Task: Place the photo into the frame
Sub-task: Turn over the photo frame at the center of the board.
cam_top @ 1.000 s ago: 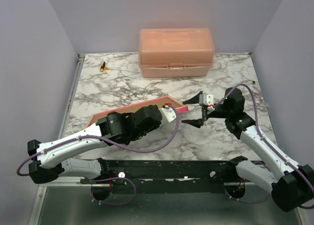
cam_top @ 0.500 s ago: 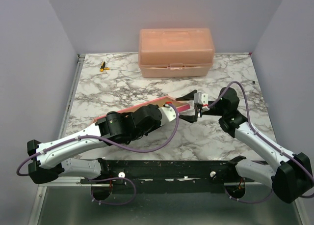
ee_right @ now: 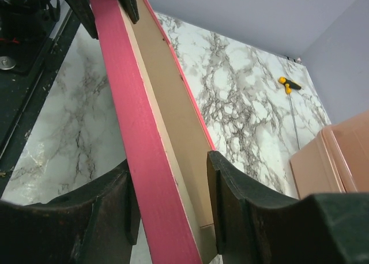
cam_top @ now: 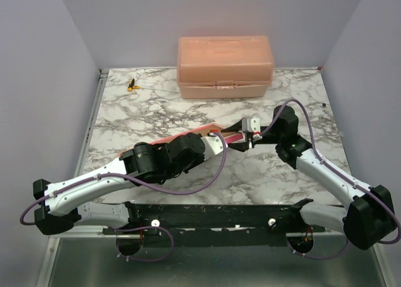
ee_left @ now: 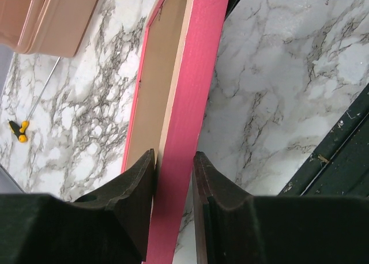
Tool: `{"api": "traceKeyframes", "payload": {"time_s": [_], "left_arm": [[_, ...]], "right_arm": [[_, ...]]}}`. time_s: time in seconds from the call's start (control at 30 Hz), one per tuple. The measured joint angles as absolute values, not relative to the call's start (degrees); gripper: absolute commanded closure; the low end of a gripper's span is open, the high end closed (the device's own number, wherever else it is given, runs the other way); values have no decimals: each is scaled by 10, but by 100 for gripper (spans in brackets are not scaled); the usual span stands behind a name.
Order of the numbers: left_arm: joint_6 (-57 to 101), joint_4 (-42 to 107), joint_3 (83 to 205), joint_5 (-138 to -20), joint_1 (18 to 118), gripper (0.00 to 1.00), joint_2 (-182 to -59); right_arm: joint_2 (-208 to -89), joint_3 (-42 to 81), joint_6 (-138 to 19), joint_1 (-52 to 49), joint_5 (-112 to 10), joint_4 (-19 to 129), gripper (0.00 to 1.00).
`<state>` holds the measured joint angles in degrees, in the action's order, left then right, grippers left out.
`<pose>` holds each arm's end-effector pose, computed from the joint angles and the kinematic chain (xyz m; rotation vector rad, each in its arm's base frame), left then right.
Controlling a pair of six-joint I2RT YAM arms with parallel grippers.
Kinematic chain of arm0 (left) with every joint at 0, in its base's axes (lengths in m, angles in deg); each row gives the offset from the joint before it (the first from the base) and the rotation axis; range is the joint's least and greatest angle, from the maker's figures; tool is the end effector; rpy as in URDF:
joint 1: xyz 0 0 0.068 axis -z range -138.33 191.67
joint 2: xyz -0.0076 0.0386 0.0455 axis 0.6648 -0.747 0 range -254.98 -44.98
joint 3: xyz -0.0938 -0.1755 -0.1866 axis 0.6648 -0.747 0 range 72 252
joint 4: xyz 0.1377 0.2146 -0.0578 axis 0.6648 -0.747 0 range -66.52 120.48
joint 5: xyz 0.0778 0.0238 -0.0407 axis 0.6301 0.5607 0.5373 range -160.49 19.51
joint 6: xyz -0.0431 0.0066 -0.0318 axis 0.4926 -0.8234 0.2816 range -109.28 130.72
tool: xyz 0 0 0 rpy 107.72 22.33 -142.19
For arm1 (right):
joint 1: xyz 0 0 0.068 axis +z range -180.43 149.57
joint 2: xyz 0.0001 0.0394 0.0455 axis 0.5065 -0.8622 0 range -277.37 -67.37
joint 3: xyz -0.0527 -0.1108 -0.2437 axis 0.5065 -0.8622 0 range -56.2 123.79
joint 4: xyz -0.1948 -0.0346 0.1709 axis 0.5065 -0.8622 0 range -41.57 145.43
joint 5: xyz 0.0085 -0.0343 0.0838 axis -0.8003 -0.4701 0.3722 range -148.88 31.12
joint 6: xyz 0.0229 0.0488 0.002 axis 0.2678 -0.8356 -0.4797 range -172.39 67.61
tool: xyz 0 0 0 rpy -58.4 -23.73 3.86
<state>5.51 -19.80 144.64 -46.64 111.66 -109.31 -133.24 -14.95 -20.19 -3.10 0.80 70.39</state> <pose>0.0883 -0.2005 0.3749 1.1904 1.8883 -0.1339 0.2084 0.1424 0.2915 -1.4234 0.9741 0.8339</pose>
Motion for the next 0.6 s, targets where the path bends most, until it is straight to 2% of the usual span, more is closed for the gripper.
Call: {"api": "traceKeyframes", "payload": {"time_s": [0.07, 0.1, 0.27, 0.33, 0.43, 0.6], "left_arm": [[56, -198, 1447, -466, 1116, 100, -1090], [56, -198, 1449, -466, 1116, 95, -1088], [56, -205, 1470, -467, 1116, 40, -1078], [64, -202, 1485, -469, 1116, 25, -1078], [73, -183, 1512, -471, 1116, 16, -1072], [81, -168, 1543, -472, 1116, 15, -1052]], "right_arm": [[-1337, -131, -180, -31, 12, 671, 60], [-1339, -122, -166, -31, 17, 655, 65], [-1344, -70, -138, -31, 42, 582, 98], [-1347, -51, -139, -31, 51, 555, 100], [-1349, -32, -148, -30, 61, 530, 100], [-1343, -21, -198, -30, 76, 527, 100]]}}
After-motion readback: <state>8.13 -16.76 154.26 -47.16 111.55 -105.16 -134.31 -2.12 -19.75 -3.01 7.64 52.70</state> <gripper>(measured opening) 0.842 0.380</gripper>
